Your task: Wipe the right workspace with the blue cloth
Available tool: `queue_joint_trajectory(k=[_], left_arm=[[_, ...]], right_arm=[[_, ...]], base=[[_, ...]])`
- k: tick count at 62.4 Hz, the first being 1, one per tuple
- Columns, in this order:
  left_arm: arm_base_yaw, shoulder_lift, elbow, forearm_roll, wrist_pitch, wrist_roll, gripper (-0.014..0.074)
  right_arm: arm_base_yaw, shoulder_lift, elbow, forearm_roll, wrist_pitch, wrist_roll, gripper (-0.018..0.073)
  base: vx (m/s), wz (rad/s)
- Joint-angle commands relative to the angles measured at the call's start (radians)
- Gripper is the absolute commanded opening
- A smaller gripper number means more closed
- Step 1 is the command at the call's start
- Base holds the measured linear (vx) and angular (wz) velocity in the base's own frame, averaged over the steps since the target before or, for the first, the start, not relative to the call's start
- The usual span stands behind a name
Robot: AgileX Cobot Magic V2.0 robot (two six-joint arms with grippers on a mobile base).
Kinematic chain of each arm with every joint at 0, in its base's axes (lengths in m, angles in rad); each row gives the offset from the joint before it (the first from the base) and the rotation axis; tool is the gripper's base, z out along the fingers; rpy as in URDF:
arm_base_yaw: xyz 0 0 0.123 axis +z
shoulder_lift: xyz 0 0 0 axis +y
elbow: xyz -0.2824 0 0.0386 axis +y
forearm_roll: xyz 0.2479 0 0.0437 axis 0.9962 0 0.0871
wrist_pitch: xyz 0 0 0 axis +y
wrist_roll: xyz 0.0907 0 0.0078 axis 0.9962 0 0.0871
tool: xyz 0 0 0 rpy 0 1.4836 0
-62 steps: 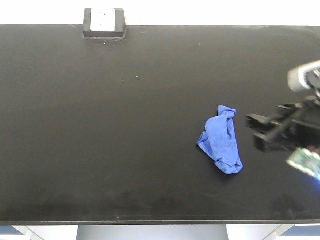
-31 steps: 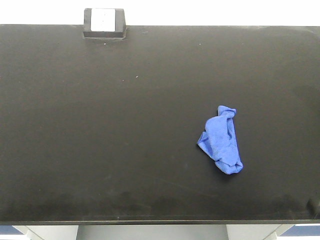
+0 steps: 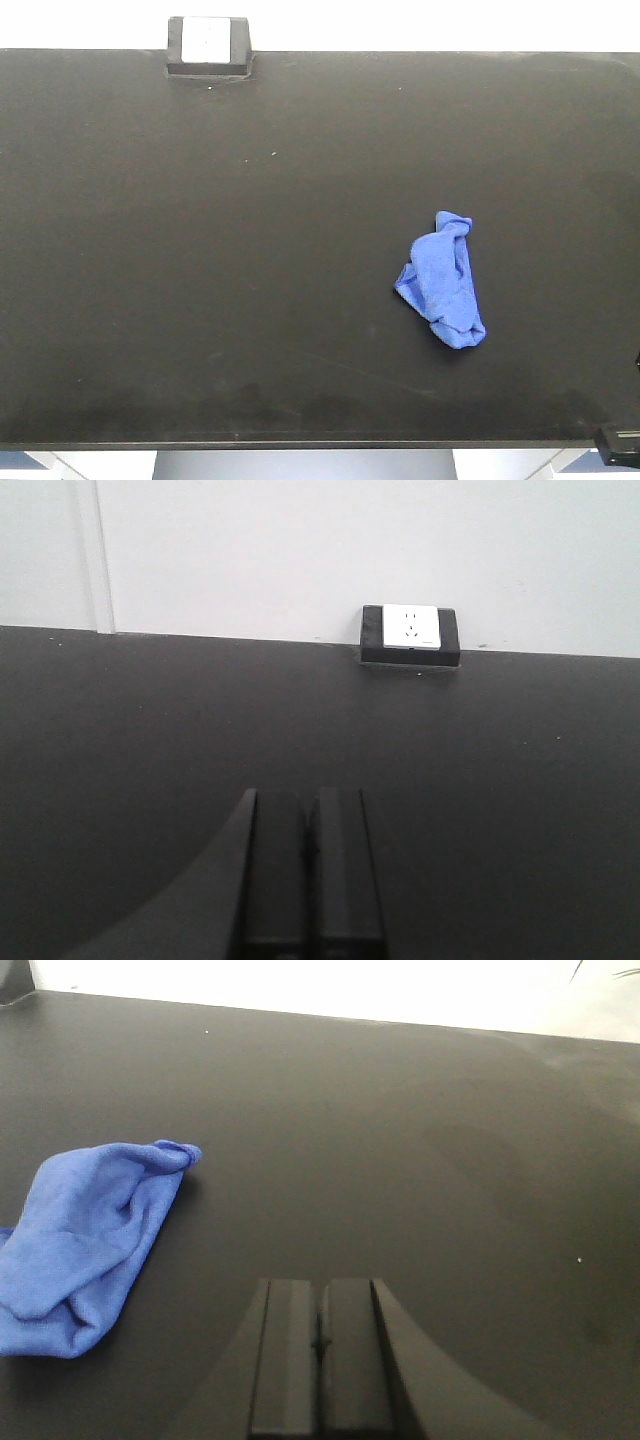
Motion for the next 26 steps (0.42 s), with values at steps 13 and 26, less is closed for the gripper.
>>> queue_joint_trajectory(k=[13,26], left_arm=[[-0.004,-0.015,0.030,0.001,-0.080,-0.008,-0.0006],[-0.004,-0.015,0.030,0.001,-0.080,-0.008,-0.0006]], right_arm=[[-0.004,-0.012,0.021,-0.011,-0.073,-0.004,-0.0008],[-0.004,-0.012,0.021,-0.011,-0.073,-0.004,-0.0008]], base=[[0.00,0.00],[0.00,0.00]])
